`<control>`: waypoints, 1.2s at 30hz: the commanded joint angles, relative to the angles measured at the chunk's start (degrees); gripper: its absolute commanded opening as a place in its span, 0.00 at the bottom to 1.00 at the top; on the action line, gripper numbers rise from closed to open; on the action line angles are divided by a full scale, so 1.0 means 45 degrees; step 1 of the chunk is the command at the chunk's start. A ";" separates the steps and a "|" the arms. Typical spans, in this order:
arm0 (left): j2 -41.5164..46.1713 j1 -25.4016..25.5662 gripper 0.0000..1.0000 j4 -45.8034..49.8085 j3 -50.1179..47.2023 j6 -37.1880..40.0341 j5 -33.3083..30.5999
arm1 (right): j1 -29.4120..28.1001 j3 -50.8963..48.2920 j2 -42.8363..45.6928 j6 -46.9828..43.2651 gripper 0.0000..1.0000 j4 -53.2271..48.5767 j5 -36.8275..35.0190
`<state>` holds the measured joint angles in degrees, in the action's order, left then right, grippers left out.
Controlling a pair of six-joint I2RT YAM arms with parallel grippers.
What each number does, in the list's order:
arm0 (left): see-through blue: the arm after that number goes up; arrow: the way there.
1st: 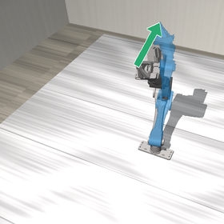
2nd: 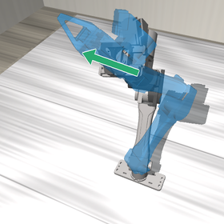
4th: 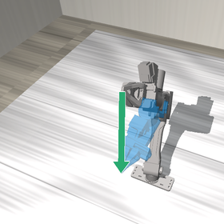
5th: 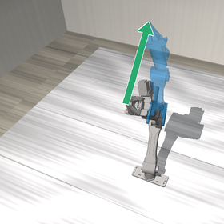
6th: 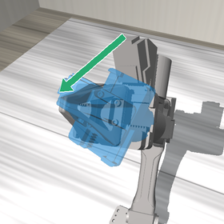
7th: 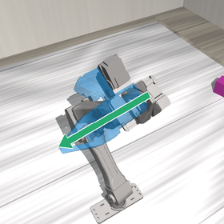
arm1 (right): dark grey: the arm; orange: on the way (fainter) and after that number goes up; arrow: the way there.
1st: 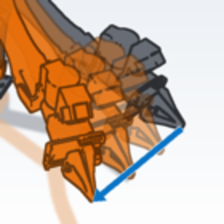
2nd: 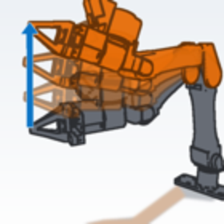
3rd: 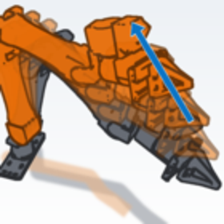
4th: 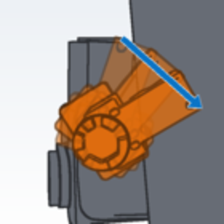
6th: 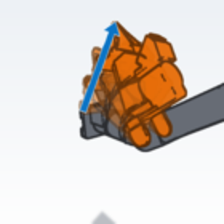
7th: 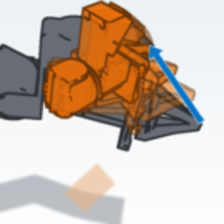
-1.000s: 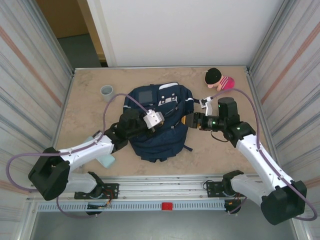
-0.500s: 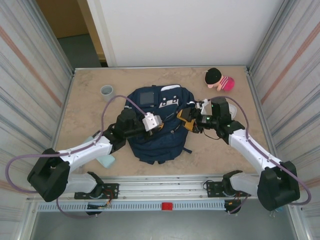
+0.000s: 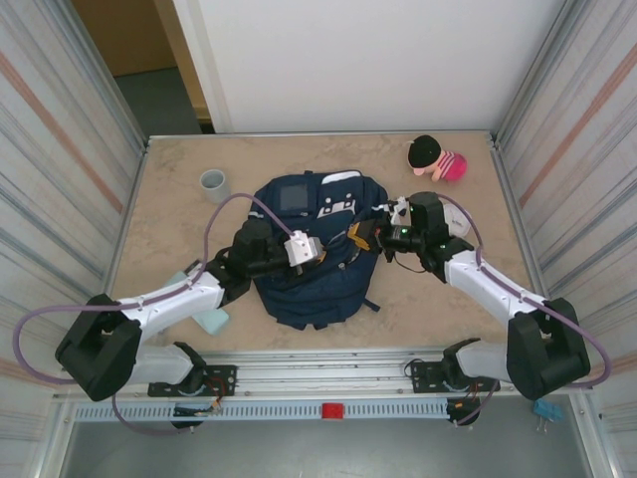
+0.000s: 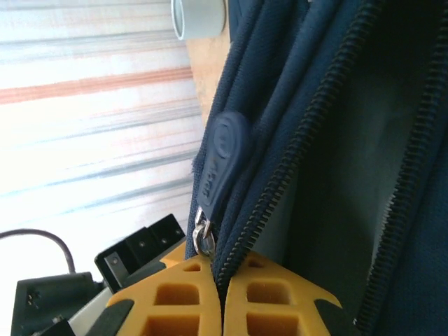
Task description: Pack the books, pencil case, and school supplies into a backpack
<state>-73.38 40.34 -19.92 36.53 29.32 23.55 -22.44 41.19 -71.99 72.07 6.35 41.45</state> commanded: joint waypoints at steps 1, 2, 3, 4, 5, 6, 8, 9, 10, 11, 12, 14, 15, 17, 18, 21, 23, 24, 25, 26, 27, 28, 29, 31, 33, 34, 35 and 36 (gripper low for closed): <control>-0.0120 -0.0222 0.00 -0.0396 0.0944 -0.0155 -0.1628 | -0.0329 -0.0464 0.0600 0.0473 0.00 0.0899 -0.1028; -0.0219 -0.0355 0.00 -0.0288 0.1097 -0.0378 -0.2012 | -0.0431 -0.0614 0.0823 0.0554 0.00 0.0941 -0.1361; -0.0317 -0.0521 0.00 -0.0306 0.1205 -0.0633 -0.2404 | -0.0621 -0.0757 0.1085 0.0613 0.00 0.0942 -0.1807; -0.0413 -0.0672 0.00 -0.0332 0.1316 -0.0929 -0.2768 | -0.0838 -0.0880 0.1323 0.0660 0.00 0.0908 -0.2289; -0.0473 -0.0777 0.00 -0.0372 0.1418 -0.1181 -0.3152 | -0.1040 -0.0959 0.1551 0.0699 0.00 0.0877 -0.2749; -0.0499 -0.0891 0.00 -0.0409 0.1515 -0.1435 -0.3482 | -0.1321 -0.1053 0.1807 0.0715 0.00 0.0827 -0.3357; -0.0465 -0.0956 0.05 -0.0321 0.1689 -0.1750 -0.4034 | -0.1870 -0.1159 0.2216 0.0706 0.00 0.0689 -0.4626; -0.0344 -0.0956 0.09 -0.0138 0.1796 -0.1869 -0.4120 | -0.2144 -0.1182 0.2381 0.0713 0.00 0.0689 -0.5400; -0.0135 -0.0956 0.14 0.0269 0.1918 -0.2066 -0.4154 | -0.2402 -0.1185 0.2485 0.0718 0.00 0.0713 -0.6036; 0.0082 -0.0942 0.22 0.0736 0.2044 -0.2403 -0.4233 | -0.2586 -0.1156 0.2520 0.0703 0.00 0.0717 -0.6520; 0.0422 -0.0890 0.31 0.1358 0.2212 -0.2948 -0.4456 | -0.2748 -0.1127 0.2520 0.0685 0.00 0.0826 -0.6933; 0.1146 -0.0707 0.46 0.2558 0.2441 -0.3982 -0.4895 | -0.2948 -0.1095 0.2389 0.0660 0.00 0.1250 -0.7301; 0.1589 -0.0513 0.51 0.3252 0.2523 -0.4351 -0.5115 | -0.3032 -0.1068 0.2327 0.0663 0.00 0.1486 -0.7445; 0.2450 0.0167 0.56 0.4431 0.2604 -0.4993 -0.6001 | -0.3179 -0.0937 0.2141 0.0665 0.00 0.1869 -0.7512; 0.2873 0.0656 0.56 0.4851 0.2568 -0.5488 -0.6662 | -0.3259 -0.0847 0.2067 0.0601 0.00 0.1944 -0.7531; 0.3741 0.2208 0.57 0.5538 0.2291 -0.6736 -0.7803 | -0.3471 -0.0648 0.1950 0.0301 0.00 0.1945 -0.7610; 0.3888 0.3298 0.57 0.5723 0.2069 -0.7444 -0.8730 | -0.3573 -0.0608 0.1902 0.0220 0.00 0.1975 -0.7683; 0.3848 0.3801 0.58 0.5777 0.1973 -0.7838 -0.9207 | -0.3608 -0.0611 0.1915 0.0195 0.00 0.2024 -0.7714; 0.3726 0.4117 0.58 0.5806 0.1926 -0.8225 -0.9553 | -0.3662 -0.0611 0.1932 0.0164 0.00 0.2028 -0.7732; 0.3507 0.4472 0.58 0.5873 0.1918 -0.8725 -0.9952 | -0.3693 -0.0603 0.1933 0.0102 0.00 0.2044 -0.7756; 0.3207 0.4703 0.57 0.6029 0.2017 -0.9221 -1.0203 | -0.3716 -0.0566 0.1933 0.0081 0.00 0.2029 -0.7749; 0.2903 0.4827 0.58 0.6211 0.2097 -0.9674 -1.0379 | -0.3735 -0.0563 0.1934 0.0053 0.00 0.2027 -0.7701; 0.2554 0.4933 0.58 0.6434 0.2253 -1.0212 -1.0565 | -0.3748 -0.0535 0.1927 0.0024 0.00 0.2026 -0.7675; 0.1865 0.5001 0.58 0.6691 0.2538 -1.1120 -1.0645 | -0.3769 -0.0520 0.1931 0.0013 0.00 0.2007 -0.7613; 0.1232 0.5029 0.58 0.6691 0.2790 -1.1620 -1.0509 | -0.3776 -0.0447 0.1954 -0.0032 0.00 0.1949 -0.7497; 0.1018 0.5054 0.58 0.6691 0.2903 -1.1745 -1.0491 | -0.3774 -0.0438 0.1954 -0.0084 0.00 0.1905 -0.7438; 0.0785 0.5057 0.57 0.6701 0.3026 -1.1786 -1.0440 | -0.3764 -0.0383 0.1931 -0.0115 0.00 0.1829 -0.7382; 0.0597 0.5078 0.57 0.6819 0.3152 -1.1856 -1.0439 | -0.3773 -0.0364 0.1912 -0.0150 0.00 0.1794 -0.7306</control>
<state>-69.80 62.70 9.34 47.13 -18.39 -20.91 -38.59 36.53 -63.61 74.08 10.63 7.29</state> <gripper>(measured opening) 0.575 0.074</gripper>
